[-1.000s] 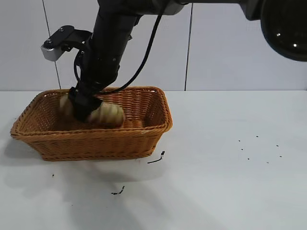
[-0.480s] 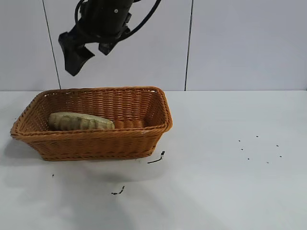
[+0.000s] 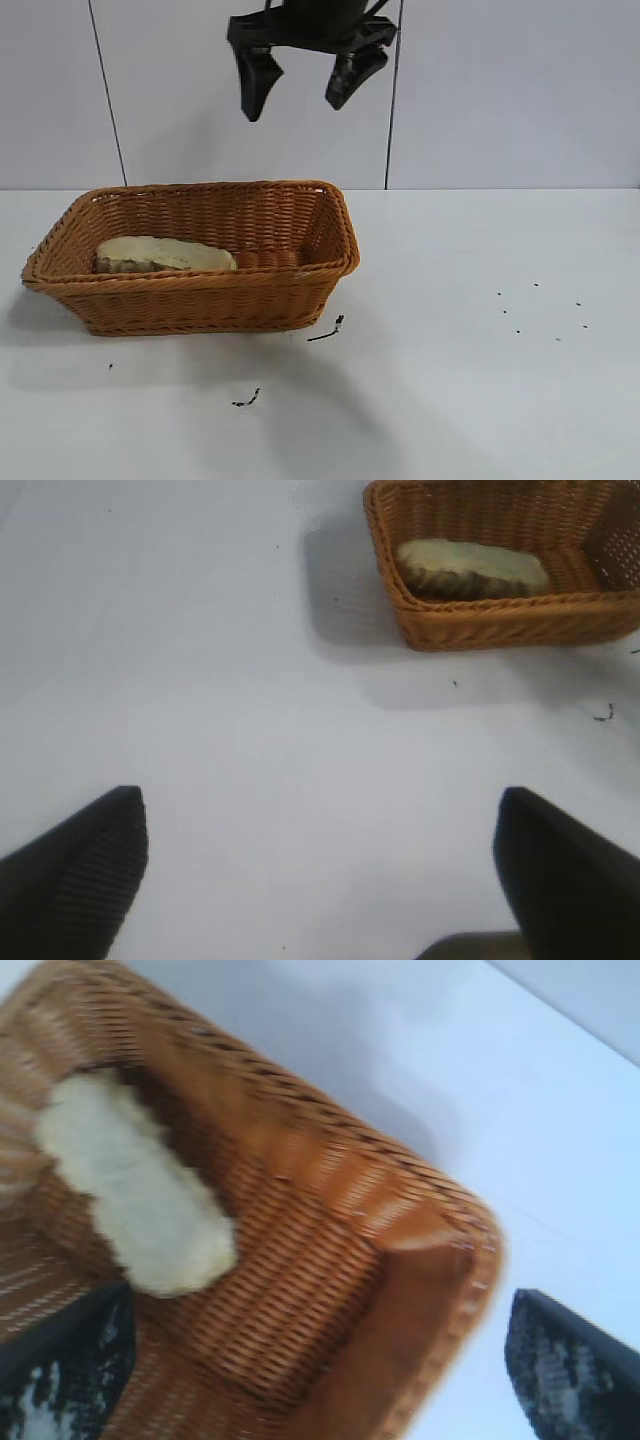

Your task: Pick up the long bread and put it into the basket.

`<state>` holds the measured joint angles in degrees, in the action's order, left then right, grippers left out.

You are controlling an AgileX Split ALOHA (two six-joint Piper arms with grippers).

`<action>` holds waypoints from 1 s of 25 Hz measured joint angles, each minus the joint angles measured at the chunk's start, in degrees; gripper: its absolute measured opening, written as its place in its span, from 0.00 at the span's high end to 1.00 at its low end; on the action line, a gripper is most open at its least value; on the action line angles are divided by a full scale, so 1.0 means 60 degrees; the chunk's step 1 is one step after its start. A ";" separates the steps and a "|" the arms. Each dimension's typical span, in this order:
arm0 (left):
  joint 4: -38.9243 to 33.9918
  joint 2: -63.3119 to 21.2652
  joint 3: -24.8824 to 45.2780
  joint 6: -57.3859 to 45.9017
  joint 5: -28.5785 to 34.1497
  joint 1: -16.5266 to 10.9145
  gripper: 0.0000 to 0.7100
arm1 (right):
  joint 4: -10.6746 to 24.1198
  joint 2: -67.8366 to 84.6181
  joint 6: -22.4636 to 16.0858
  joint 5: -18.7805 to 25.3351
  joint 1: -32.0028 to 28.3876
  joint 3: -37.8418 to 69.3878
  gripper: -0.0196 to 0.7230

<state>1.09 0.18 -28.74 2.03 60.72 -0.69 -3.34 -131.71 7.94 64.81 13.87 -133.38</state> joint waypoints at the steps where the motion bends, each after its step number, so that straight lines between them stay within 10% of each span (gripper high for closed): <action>1: 0.0000 0.0000 0.0000 0.0000 0.0000 0.0000 0.02 | 0.0000 0.0000 0.0000 0.0012 -0.0259 0.0000 0.05; 10: 0.0000 0.0000 0.0000 0.0000 0.0000 0.0000 0.02 | 0.0017 0.0000 -0.0158 0.0565 -0.2052 0.0000 0.05; 25: 0.0000 0.0000 0.0000 0.0000 0.0000 0.0000 0.02 | -0.0081 0.2228 -0.0259 0.0734 -0.2118 0.1663 0.05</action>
<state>1.09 0.18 -28.74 2.03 60.72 -0.69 -3.82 -118.34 6.39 69.21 1.16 -123.40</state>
